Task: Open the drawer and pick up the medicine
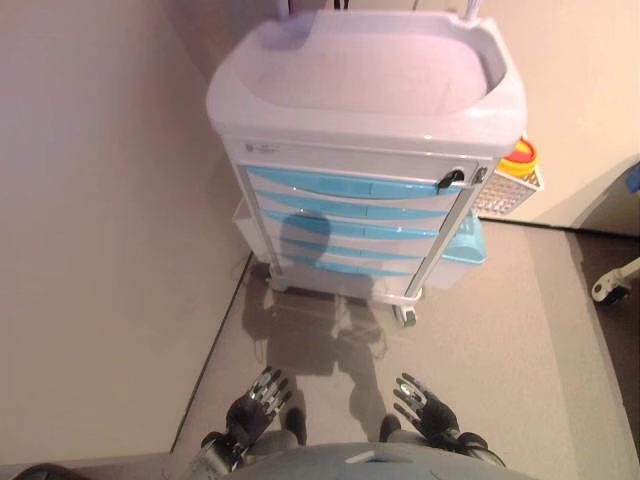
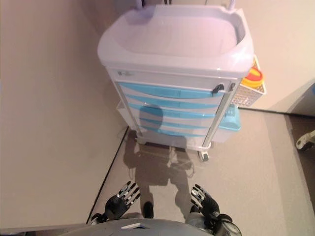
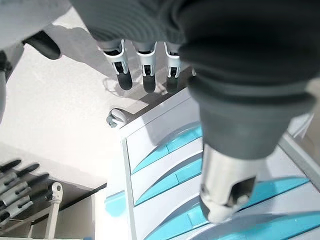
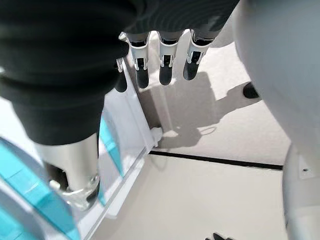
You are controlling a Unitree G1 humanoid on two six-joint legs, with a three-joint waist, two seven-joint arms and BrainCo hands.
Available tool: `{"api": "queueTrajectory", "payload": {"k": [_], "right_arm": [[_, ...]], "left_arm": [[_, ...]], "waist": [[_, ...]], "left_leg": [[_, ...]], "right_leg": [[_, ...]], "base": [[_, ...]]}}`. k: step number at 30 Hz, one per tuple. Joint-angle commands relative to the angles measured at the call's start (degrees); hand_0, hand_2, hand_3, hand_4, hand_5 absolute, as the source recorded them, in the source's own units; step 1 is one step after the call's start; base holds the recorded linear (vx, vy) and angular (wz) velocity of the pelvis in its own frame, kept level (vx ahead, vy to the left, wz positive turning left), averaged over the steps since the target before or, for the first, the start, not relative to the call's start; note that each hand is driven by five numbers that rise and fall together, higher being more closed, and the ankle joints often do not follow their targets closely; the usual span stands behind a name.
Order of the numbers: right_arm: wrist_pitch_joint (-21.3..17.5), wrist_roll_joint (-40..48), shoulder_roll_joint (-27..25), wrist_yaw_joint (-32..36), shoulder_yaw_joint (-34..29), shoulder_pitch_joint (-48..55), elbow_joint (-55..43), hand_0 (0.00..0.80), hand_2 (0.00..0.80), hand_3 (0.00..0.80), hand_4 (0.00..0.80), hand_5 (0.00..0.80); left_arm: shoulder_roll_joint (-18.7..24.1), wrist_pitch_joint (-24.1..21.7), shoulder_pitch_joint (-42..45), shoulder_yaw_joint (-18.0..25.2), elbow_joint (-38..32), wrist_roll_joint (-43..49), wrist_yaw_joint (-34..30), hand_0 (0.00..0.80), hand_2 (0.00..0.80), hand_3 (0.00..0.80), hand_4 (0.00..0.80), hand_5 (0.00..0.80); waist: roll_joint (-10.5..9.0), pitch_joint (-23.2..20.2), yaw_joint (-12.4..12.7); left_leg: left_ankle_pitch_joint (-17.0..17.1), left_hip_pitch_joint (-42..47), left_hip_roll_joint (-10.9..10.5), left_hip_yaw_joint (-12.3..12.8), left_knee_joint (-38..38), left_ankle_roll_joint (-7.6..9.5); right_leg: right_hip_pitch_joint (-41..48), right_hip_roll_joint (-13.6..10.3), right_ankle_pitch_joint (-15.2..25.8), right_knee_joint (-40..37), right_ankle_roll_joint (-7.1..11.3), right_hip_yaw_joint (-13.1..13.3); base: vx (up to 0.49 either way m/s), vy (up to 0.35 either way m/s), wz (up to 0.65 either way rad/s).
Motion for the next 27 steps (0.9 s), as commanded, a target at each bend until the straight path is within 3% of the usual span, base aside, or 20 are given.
{"api": "queueTrajectory", "payload": {"k": [1,9,19,21,27], "right_arm": [[-0.5,0.9,0.2,-1.0,0.7,0.2,-5.7,0.0,0.0,0.0,0.0,0.0],[-1.3,0.8,0.1,-2.1,1.4,0.1,-10.5,0.0,0.0,0.0,0.0,0.0],[0.1,3.6,-0.5,-3.3,3.0,-1.7,-16.3,0.0,0.0,0.0,0.0,0.0],[0.8,4.8,-0.5,-2.7,3.3,-2.1,-17.0,0.0,0.0,0.0,0.0,0.0],[2.5,7.2,-0.2,-1.7,4.2,-3.0,-18.3,0.0,0.0,0.0,0.0,0.0]], "left_arm": [[-1.6,1.0,-1.9,1.7,-4.6,-4.2,-2.9,0.0,0.0,0.0,0.0,0.0],[-1.6,1.5,-6.5,2.3,-8.8,-9.2,-4.8,0.0,0.0,0.0,0.0,0.0],[-1.3,1.1,-14.8,2.5,-13.3,-16.7,-6.2,0.0,0.0,0.0,0.0,0.0],[-2.0,1.7,-16.3,3.0,-14.2,-18.8,-6.6,0.0,0.0,0.0,0.0,0.0],[-4.0,1.3,-21.3,3.6,-16.3,-22.8,-7.8,0.0,0.0,0.0,0.0,0.0]], "waist": [[-1.19,4.4,-0.8],[-3.5,10.2,-2.1],[-5.58,14.2,-4.2],[-5.99,14.8,-4.6],[-6.57,15.9,-5.8]], "left_leg": [[-6.6,-5.0,-1.3,-3.0,10.6,0.81],[-9.6,-15.4,-1.4,-1.4,22.0,1.94],[-11.3,-25.2,0.6,-0.8,30.2,3.51],[-13.3,-26.5,0.7,-1.0,32.6,3.44],[-14.1,-30.2,0.7,-1.1,35.4,4.07]], "right_leg": [[-2.0,-4.5,-1.0,7.4,1.68,-0.2],[-12.1,-4.9,0.0,13.6,2.09,4.3],[-23.2,-1.4,-1.8,24.5,1.23,7.4],[-24.4,-0.8,-3.4,26.8,1.39,8.0],[-28.6,0.6,-3.4,30.2,1.01,9.2]], "base": [[-0.012,0.059,-0.02],[-0.056,0.043,-0.09],[-0.05,0.006,-0.14],[0.035,-0.007,-0.14],[0.0,0.003,-0.08]]}}
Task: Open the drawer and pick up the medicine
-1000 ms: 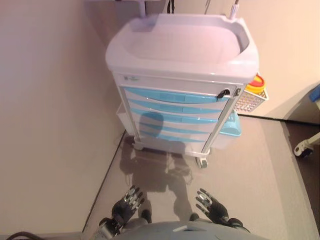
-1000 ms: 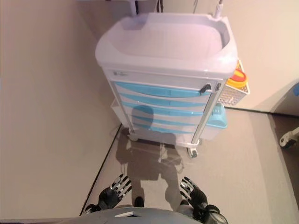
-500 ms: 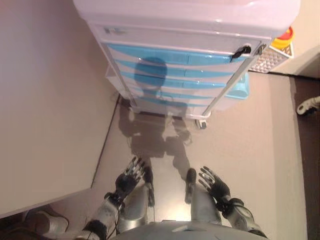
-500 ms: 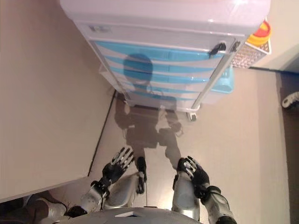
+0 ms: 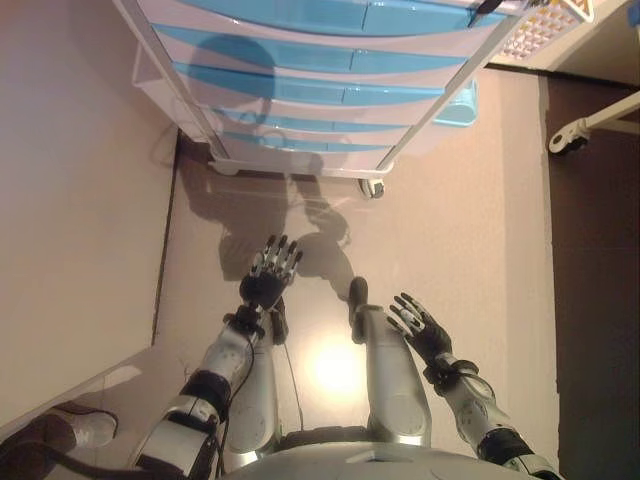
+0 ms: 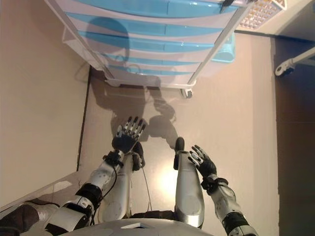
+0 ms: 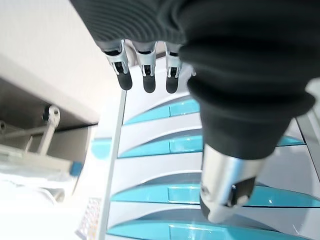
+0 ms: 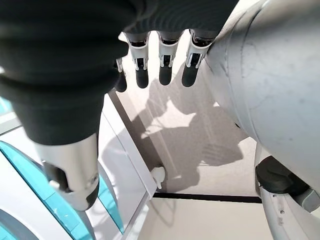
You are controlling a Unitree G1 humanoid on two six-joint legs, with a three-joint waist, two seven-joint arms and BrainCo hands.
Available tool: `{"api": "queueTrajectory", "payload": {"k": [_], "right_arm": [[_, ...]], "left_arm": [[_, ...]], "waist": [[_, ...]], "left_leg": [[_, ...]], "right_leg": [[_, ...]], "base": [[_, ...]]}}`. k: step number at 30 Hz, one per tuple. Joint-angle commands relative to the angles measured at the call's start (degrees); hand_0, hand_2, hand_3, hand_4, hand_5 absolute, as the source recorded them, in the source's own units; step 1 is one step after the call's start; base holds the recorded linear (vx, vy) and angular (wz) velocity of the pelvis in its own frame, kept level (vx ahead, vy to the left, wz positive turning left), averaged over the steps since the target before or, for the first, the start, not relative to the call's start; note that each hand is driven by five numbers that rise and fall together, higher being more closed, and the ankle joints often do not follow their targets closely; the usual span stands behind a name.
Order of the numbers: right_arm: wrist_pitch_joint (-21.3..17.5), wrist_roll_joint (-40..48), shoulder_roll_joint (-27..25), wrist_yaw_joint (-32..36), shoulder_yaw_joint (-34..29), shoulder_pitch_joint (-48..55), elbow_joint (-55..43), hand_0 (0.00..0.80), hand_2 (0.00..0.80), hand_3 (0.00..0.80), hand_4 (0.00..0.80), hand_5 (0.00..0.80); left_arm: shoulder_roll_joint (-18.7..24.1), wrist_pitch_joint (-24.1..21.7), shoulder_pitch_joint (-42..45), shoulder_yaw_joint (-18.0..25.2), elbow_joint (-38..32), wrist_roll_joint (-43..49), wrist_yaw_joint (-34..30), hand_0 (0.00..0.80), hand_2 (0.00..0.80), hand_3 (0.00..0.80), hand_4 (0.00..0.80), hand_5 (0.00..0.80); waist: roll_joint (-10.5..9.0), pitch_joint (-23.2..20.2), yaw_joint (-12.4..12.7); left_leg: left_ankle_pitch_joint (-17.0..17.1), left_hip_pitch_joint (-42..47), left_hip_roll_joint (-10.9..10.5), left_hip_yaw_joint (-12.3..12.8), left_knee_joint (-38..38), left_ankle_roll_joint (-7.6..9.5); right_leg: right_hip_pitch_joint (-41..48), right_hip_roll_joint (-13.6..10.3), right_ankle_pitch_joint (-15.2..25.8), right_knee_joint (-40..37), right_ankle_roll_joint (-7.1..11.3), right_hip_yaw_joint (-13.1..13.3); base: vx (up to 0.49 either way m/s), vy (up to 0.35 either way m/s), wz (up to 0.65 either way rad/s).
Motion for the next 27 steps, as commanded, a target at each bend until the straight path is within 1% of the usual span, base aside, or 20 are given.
{"api": "queueTrajectory", "payload": {"k": [1,7,10,12,14,17,20,23,26,27], "right_arm": [[2.4,2.3,0.0,1.5,5.5,3.7,-3.2,0.0,0.0,0.0,0.0,0.0],[2.3,2.7,-0.8,2.1,6.2,3.7,-4.1,0.0,0.0,0.0,0.0,0.0],[2.3,3.8,-1.2,2.4,6.5,3.7,-3.9,0.0,0.0,0.0,0.0,0.0],[2.1,4.5,-1.5,2.6,6.7,3.9,-3.8,0.0,0.0,0.0,0.0,0.0],[1.8,4.6,-1.6,3.0,7.1,3.9,-3.4,0.0,0.0,0.0,0.0,0.0],[1.3,4.6,-2.0,3.9,7.5,3.8,-2.9,0.0,0.0,0.0,0.0,0.0],[0.6,5.2,-2.4,4.0,8.3,3.6,-2.5,0.0,0.0,0.0,0.0,0.0],[-0.8,6.2,-2.8,4.5,9.1,3.6,-1.8,0.0,0.0,0.0,0.0,0.0],[-2.1,6.8,-3.2,4.8,9.6,3.5,-1.1,0.0,0.0,0.0,0.0,0.0],[-2.4,6.9,-3.4,4.7,9.6,3.4,-1.0,0.0,0.0,0.0,0.0,0.0]], "left_arm": [[-3.0,0.3,0.4,1.1,-6.9,-4.0,-3.6,0.0,0.0,0.0,0.0,0.0],[-3.0,-0.3,-4.2,2.4,-10.6,-8.3,-4.5,0.0,0.0,0.0,0.0,0.0],[-1.1,0.2,-8.5,3.8,-11.3,-12.5,-3.1,0.0,0.0,0.0,0.0,0.0],[0.2,0.1,-11.7,5.0,-11.8,-14.0,-0.4,0.0,0.0,0.0,0.0,0.0],[1.9,-0.8,-15.5,5.0,-10.7,-15.9,0.6,0.0,0.0,0.0,0.0,0.0],[3.2,-1.1,-19.4,5.6,-10.5,-18.5,2.2,0.0,0.0,0.0,0.0,0.0],[4.8,-2.2,-24.0,5.5,-10.3,-20.3,3.7,0.0,0.0,0.0,0.0,0.0],[5.8,-4.1,-28.7,4.4,-10.6,-21.3,5.4,0.0,0.0,0.0,0.0,0.0],[6.1,-5.9,-32.0,3.6,-11.0,-20.5,6.7,0.0,0.0,0.0,0.0,0.0],[6.2,-6.8,-33.2,3.1,-11.2,-19.8,8.4,0.0,0.0,0.0,0.0,0.0]], "waist": [[0.97,-1.0,-0.7],[0.45,-0.5,-1.9],[0.07,-0.5,-2.7],[-0.17,-0.5,-3.2],[-0.34,-0.5,-4.0],[-0.41,-0.4,-4.6],[-0.58,-0.3,-5.3],[-0.64,-0.2,-6.0],[-0.5,-0.2,-6.6],[-0.42,-0.2,-6.8]], "left_leg": [[1.4,-0.3,-1.7,-4.1,-3.6,0.07],[0.8,-2.4,-1.6,-3.7,-2.0,0.43],[0.2,-3.4,-1.3,-3.5,-0.6,0.56],[-0.1,-3.9,-1.0,-3.3,-0.1,0.63],[-0.3,-4.3,-0.8,-3.0,0.3,0.76],[-0.5,-4.5,-0.7,-2.8,0.4,0.82],[-0.7,-4.9,-0.7,-2.6,0.3,0.78],[-0.8,-4.8,-0.7,-2.1,-0.1,0.58],[-1.0,-4.9,-0.8,-1.7,-0.4,0.43],[-1.1,-4.9,-0.9,-1.6,-0.5,0.39]], "right_leg": [[-2.8,1.4,0.5,6.9,0.19,0.4],[-4.8,2.3,1.1,7.1,0.13,1.5],[-5.6,2.5,1.4,7.4,0.1,1.8],[-6.1,2.5,1.8,7.5,0.18,2.0],[-6.5,2.5,2.2,7.4,0.26,2.4],[-6.8,2.6,2.5,7.0,0.32,2.8],[-7.2,2.6,2.9,6.6,0.29,3.0],[-7.2,2.4,3.1,5.5,0.19,3.0],[-7.6,2.3,3.2,5.1,0.07,3.0],[-7.6,2.3,3.3,4.9,0.04,3.1]], "base": [[0.018,0.012,-0.04],[0.006,0.002,-0.05],[0.0,-0.002,-0.02],[0.0,0.0,0.0],[0.005,0.011,-0.07],[0.0,0.009,-0.03],[-0.014,0.007,-0.02],[0.0,0.0,0.0],[0.0,0.011,0.0],[0.0,0.0,0.0]]}}
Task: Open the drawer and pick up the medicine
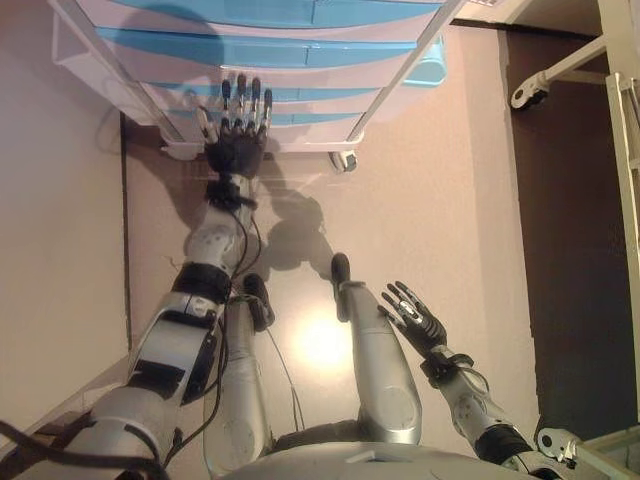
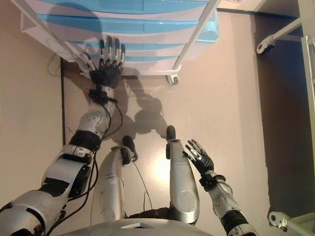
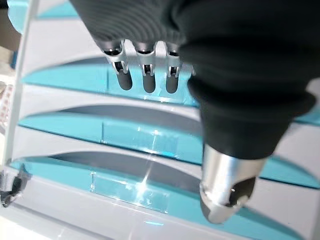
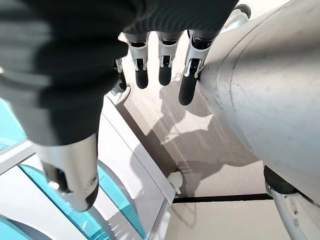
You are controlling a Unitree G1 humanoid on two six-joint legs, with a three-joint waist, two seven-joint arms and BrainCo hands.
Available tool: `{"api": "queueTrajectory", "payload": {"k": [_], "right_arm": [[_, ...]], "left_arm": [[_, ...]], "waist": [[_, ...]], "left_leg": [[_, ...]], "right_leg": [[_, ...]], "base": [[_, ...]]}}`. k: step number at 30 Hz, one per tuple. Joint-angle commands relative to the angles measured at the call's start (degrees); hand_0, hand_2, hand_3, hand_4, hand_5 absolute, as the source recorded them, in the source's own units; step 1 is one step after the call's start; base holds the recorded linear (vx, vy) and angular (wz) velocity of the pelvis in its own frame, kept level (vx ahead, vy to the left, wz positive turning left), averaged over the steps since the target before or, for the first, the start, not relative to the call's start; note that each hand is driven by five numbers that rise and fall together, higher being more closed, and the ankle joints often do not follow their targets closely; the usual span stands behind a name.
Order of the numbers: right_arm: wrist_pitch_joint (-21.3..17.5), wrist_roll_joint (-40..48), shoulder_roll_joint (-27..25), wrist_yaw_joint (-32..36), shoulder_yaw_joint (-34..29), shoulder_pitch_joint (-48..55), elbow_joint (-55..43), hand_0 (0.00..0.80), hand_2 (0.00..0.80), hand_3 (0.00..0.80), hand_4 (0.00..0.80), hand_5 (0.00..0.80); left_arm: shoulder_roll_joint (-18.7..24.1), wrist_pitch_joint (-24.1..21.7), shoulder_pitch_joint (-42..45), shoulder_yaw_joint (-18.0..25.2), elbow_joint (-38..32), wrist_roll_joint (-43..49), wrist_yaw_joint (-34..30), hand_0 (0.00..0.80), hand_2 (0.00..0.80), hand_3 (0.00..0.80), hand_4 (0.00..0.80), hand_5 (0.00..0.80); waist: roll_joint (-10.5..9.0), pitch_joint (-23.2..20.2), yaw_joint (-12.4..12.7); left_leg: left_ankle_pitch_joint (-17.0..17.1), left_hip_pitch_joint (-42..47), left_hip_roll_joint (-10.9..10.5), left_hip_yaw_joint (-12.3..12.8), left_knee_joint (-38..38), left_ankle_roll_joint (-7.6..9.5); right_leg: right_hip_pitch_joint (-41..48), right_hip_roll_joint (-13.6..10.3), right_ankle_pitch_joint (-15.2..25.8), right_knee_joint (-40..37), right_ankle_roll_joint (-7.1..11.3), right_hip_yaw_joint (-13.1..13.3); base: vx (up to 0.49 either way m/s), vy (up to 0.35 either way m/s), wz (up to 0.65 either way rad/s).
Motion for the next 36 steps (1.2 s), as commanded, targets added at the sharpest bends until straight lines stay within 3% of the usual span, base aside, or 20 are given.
{"api": "queueTrajectory", "payload": {"k": [1,13,22,36], "right_arm": [[0.0,0.4,-2.3,1.0,5.3,3.6,1.2,0.0,0.0,0.0,0.0,0.0],[-1.0,1.1,-2.9,1.3,5.4,2.8,2.2,0.0,0.0,0.0,0.0,0.0],[-0.3,1.7,-2.7,1.7,5.4,2.2,2.6,0.0,0.0,0.0,0.0,0.0],[0.0,2.9,-1.3,1.5,6.2,2.8,0.8,0.0,0.0,0.0,0.0,0.0]], "left_arm": [[0.0,-2.7,-4.1,-2.7,-4.6,0.3,2.3,0.0,0.0,0.0,0.0,0.0],[1.0,-5.5,-10.1,-4.1,-3.9,-0.3,6.1,0.0,0.0,0.0,0.0,0.0],[0.2,-5.1,-9.4,-4.5,-2.0,1.2,9.0,0.0,0.0,0.0,0.0,0.0],[-1.2,-1.2,-0.8,-3.1,5.5,2.7,3.0,0.0,0.0,0.0,0.0,0.0]], "waist": [[2.25,-1.0,-0.7],[3.05,-1.0,-1.9],[3.43,-1.0,-1.8],[3.22,-1.0,-1.0]], "left_leg": [[0.8,2.2,-1.8,-2.1,-6.5,-1.1],[0.5,2.2,-2.5,-1.4,-7.5,-1.33],[0.4,2.2,-3.3,-1.6,-8.0,-1.23],[1.4,2.2,-3.9,-2.4,-10.2,-0.81]], "right_leg": [[-0.9,1.4,3.3,0.9,-1.25,0.2],[-1.5,1.5,3.3,-0.6,-1.67,0.9],[-1.8,1.7,3.4,-0.7,-1.77,1.0],[-2.4,3.0,3.5,-1.1,-1.56,0.9]], "base": [[0.0,0.0,0.0],[0.004,0.004,-0.01],[0.008,-0.003,-0.03],[0.006,-0.021,0.01]]}}
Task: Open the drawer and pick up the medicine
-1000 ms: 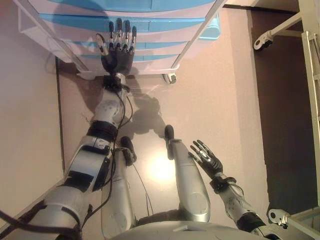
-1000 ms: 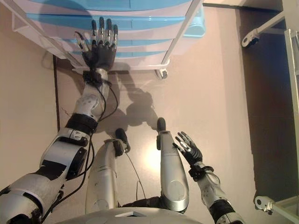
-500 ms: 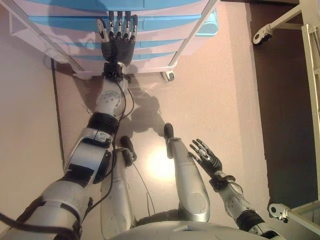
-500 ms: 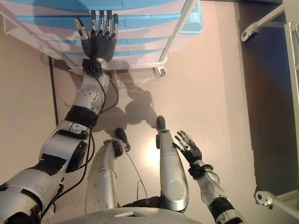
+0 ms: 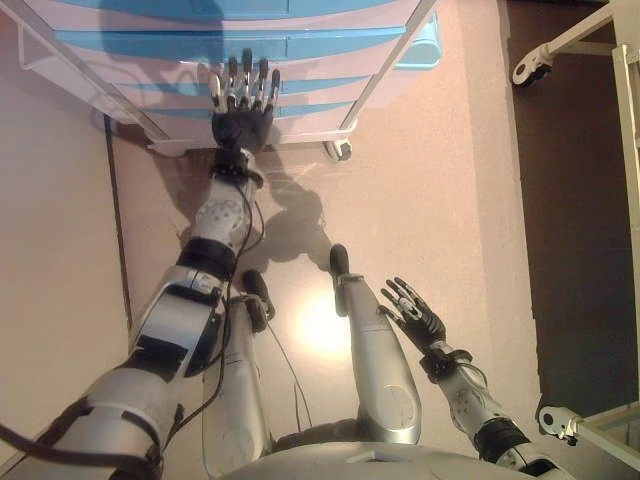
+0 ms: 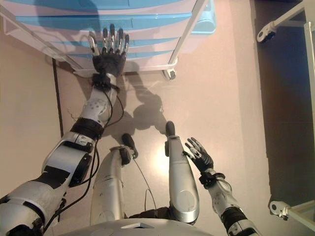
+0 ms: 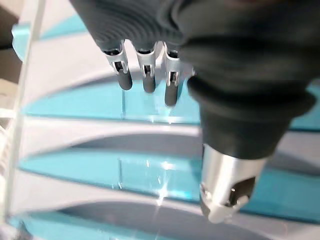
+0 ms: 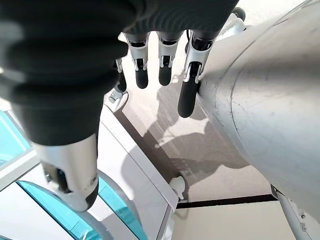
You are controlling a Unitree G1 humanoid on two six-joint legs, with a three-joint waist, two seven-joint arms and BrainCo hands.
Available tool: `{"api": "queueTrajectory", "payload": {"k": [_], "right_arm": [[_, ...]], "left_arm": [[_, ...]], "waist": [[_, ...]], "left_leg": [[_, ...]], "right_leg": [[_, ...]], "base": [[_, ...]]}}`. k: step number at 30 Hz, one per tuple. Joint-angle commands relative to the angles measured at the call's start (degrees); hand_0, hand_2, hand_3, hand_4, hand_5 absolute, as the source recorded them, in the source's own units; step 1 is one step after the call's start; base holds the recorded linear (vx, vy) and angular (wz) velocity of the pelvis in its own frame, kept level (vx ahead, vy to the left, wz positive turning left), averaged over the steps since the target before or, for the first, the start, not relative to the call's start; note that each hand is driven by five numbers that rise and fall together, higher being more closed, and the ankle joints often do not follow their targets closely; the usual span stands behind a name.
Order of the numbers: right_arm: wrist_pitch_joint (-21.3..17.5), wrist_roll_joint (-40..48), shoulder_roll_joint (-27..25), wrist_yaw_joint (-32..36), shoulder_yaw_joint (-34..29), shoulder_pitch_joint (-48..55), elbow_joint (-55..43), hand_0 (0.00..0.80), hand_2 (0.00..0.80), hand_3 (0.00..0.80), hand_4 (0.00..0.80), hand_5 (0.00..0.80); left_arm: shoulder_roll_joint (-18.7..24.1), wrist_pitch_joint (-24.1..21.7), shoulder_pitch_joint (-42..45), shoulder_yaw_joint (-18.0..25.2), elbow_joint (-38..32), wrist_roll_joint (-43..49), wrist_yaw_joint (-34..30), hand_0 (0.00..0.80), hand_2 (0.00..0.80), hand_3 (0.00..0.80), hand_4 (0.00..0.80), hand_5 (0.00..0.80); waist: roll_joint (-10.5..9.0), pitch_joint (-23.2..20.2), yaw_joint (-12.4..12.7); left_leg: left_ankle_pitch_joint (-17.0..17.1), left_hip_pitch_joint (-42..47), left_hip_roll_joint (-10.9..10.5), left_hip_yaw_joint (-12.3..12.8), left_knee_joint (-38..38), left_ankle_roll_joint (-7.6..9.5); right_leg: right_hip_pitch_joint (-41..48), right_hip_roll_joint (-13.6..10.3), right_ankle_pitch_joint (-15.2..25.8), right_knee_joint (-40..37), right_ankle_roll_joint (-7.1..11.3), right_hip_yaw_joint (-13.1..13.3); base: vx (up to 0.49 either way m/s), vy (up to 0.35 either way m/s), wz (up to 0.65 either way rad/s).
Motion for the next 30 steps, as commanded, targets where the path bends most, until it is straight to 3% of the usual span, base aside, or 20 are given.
{"api": "queueTrajectory", "payload": {"k": [1,15,30], "right_arm": [[1.2,0.8,-0.2,1.5,4.2,5.3,-1.8,0.0,0.0,0.0,0.0,0.0],[1.9,0.8,-0.6,2.5,4.1,5.0,-3.0,0.0,0.0,0.0,0.0,0.0],[1.3,2.1,-1.0,3.7,4.3,3.4,-1.3,0.0,0.0,0.0,0.0,0.0]], "left_arm": [[-1.3,1.7,2.3,1.5,0.1,0.6,-3.0,0.0,0.0,0.0,0.0,0.0],[0.3,3.8,1.0,5.3,5.3,-5.2,-4.8,0.0,0.0,0.0,0.0,0.0],[3.3,1.6,-7.4,2.9,5.3,-6.8,-2.9,0.0,0.0,0.0,0.0,0.0]], "waist": [[2.57,-1.0,0.0],[2.47,-1.0,-0.8],[2.58,-1.0,-1.5]], "left_leg": [[0.8,2.3,-3.3,-3.5,-7.5,0.25],[1.0,1.1,-2.9,-1.7,-7.5,0.76],[-0.1,-0.1,-3.1,-1.1,-7.4,1.19]], "right_leg": [[-0.7,3.1,3.7,-0.6,-1.81,0.1],[-3.5,3.5,6.6,1.3,-1.06,0.3],[-6.0,3.5,9.1,1.7,-0.6,0.6]], "base": [[0.0,0.0,0.0],[-0.036,0.007,0.0],[-0.012,0.008,0.01]]}}
